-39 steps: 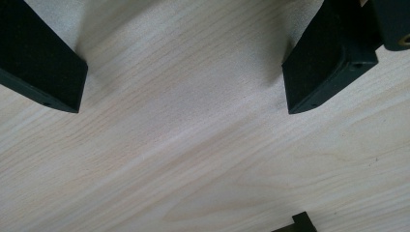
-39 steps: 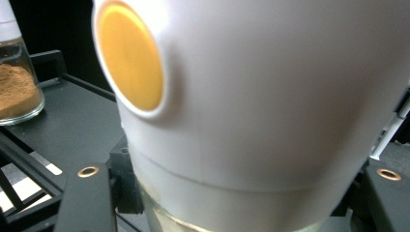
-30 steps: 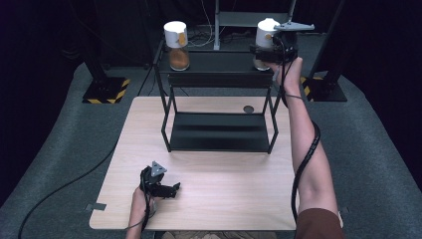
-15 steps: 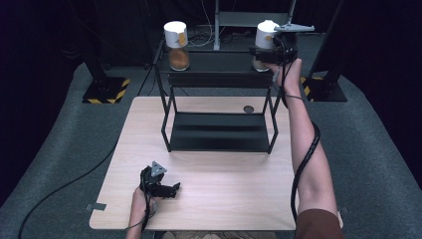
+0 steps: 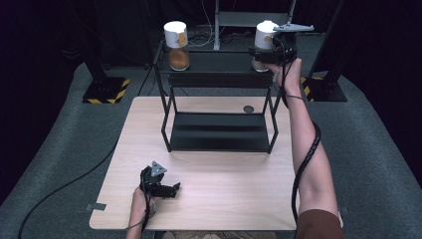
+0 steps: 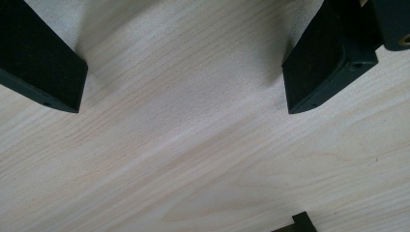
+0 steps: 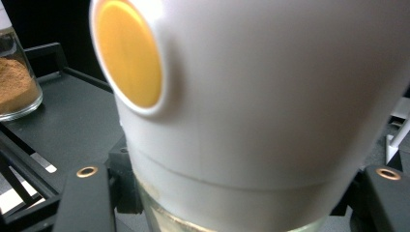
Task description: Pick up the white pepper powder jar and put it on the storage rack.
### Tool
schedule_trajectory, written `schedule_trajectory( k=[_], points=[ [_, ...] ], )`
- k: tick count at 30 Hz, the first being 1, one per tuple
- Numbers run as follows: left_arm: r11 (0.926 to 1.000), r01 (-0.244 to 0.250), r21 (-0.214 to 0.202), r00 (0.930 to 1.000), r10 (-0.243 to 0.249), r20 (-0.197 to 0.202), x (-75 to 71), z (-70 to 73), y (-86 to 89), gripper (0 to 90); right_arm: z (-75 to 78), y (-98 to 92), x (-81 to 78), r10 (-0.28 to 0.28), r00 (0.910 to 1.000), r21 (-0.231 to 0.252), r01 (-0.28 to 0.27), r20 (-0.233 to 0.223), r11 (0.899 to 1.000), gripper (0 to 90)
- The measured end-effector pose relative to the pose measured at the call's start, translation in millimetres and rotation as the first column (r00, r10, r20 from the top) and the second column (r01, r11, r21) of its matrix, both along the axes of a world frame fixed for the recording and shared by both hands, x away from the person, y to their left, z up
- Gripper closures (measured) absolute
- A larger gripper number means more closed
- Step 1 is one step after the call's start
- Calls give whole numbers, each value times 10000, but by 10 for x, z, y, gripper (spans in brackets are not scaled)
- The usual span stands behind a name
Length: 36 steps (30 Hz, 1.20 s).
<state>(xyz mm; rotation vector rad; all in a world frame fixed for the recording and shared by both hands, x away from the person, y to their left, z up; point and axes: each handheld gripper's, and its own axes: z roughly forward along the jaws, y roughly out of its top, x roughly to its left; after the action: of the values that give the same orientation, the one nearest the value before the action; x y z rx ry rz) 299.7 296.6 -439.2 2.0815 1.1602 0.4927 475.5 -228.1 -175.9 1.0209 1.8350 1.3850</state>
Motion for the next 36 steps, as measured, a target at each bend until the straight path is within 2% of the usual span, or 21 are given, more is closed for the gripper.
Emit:
schedule_trajectory(
  k=[21, 23, 29, 31, 36],
  points=[
    [10000, -1, 7, 10000, 1, -5, 0, 1, -1, 14, 54, 14, -1, -43, 9999, -175, 41, -155, 9998, 299],
    [10000, 1, -2, 10000, -1, -1, 0, 0, 0, 14, 73, 27, -13, -93, 9999, -305, 89, -145, 9995, 256],
    [10000, -13, -6, 10000, 13, -5, -1, 0, -2, 14, 219, -10, -47, 91, 9978, -933, -152, -655, 9955, 76],
    [10000, 10, 25, 10000, -10, -12, 1, 4, 0, 14, 255, -77, -84, 237, 9967, -1023, -316, -771, 9942, 51],
    [10000, 14, 31, 10000, -14, -8, 1, 4, 0, 14, 277, -237, -295, 546, 9968, -1437, -624, -577, 9876, 11]
  ],
)
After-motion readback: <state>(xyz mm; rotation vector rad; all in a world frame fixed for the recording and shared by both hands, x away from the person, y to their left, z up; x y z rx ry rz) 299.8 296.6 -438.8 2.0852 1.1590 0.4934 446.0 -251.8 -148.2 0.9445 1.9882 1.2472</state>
